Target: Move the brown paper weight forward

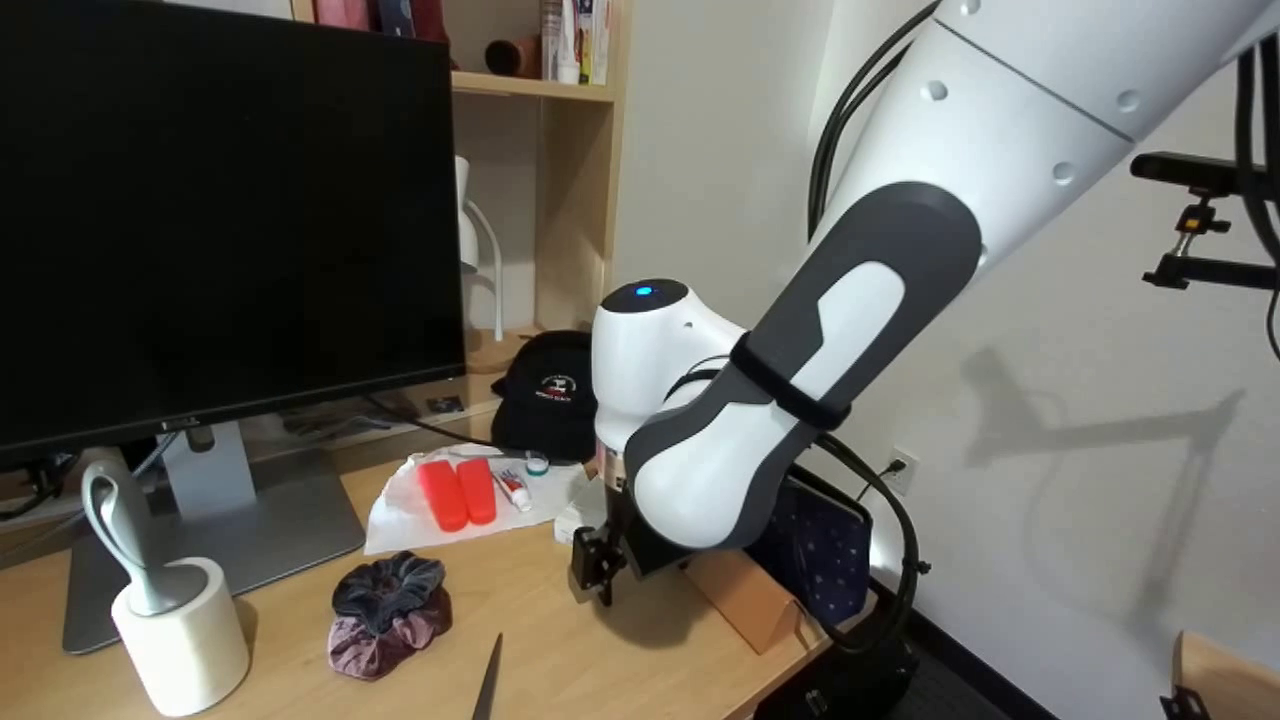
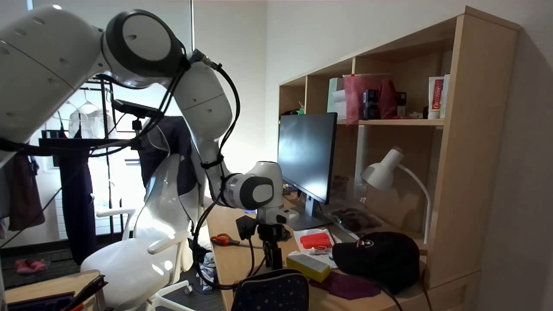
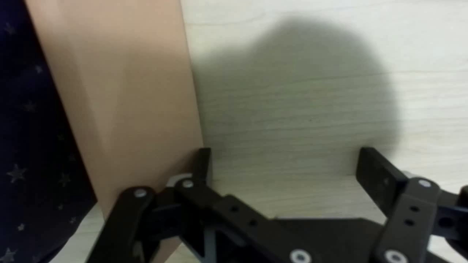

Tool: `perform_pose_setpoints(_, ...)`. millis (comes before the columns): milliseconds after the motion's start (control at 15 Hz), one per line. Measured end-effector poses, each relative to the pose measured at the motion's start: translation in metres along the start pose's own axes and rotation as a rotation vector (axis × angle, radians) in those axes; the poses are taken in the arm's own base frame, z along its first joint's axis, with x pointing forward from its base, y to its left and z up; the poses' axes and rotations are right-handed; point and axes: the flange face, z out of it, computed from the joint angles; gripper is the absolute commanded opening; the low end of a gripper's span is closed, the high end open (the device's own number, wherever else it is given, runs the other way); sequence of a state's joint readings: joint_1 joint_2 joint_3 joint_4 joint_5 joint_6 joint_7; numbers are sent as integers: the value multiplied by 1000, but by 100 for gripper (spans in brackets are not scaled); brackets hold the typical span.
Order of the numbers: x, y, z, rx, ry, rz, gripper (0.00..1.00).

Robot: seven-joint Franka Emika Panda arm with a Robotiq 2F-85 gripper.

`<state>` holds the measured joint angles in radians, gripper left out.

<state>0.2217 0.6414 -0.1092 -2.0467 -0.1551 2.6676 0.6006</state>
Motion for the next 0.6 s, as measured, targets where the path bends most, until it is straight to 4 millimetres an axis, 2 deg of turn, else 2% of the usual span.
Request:
perform_pose_setpoints(400, 2, 5, 1, 5, -5, -27, 100)
perform_pose_setpoints(600, 2, -1, -2, 4, 3, -85, 100)
